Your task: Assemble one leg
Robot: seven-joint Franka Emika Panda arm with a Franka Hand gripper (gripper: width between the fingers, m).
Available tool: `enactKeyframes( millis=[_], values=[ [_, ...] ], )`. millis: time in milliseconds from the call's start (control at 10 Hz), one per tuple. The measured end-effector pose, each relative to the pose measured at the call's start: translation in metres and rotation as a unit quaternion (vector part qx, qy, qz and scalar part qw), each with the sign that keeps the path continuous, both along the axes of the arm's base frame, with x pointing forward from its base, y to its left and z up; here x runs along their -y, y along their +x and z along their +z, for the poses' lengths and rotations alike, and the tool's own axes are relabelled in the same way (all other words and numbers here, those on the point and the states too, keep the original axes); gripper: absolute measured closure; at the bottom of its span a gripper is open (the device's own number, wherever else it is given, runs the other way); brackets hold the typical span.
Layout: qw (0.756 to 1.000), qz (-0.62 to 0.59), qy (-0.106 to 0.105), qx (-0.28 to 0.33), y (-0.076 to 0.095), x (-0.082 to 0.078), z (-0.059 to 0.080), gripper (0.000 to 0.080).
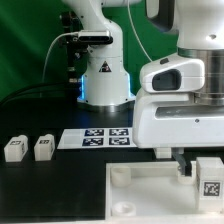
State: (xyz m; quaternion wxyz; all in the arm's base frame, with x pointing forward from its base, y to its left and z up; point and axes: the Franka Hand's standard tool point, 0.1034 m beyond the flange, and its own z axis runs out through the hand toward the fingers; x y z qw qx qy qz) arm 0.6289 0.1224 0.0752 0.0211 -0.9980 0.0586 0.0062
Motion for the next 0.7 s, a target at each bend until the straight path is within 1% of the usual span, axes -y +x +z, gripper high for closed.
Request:
enactKeyframes(
  millis=[100, 200, 400, 500, 600, 700],
  values=[
    [0.999, -0.048, 0.0, -0.002, -0.0002, -0.0004, 0.0, 0.0362],
    [0.995, -0.098, 0.0, -0.005, -0.0003, 0.001, -0.0005, 0.0506],
    [0.978, -0.206, 0.002, -0.011, -0.0004, 0.0002, -0.0005, 0.0506],
    [0.963, -0.267, 0.007, -0.016, 0.0001, 0.0004, 0.0001, 0.0506],
    [0.931, -0.364, 0.024, -0.032, 0.0017, 0.0025, 0.0021, 0.0506],
    [0.879, -0.472, 0.039, -0.051, 0.0025, 0.0038, 0.0017, 0.0506]
  ],
)
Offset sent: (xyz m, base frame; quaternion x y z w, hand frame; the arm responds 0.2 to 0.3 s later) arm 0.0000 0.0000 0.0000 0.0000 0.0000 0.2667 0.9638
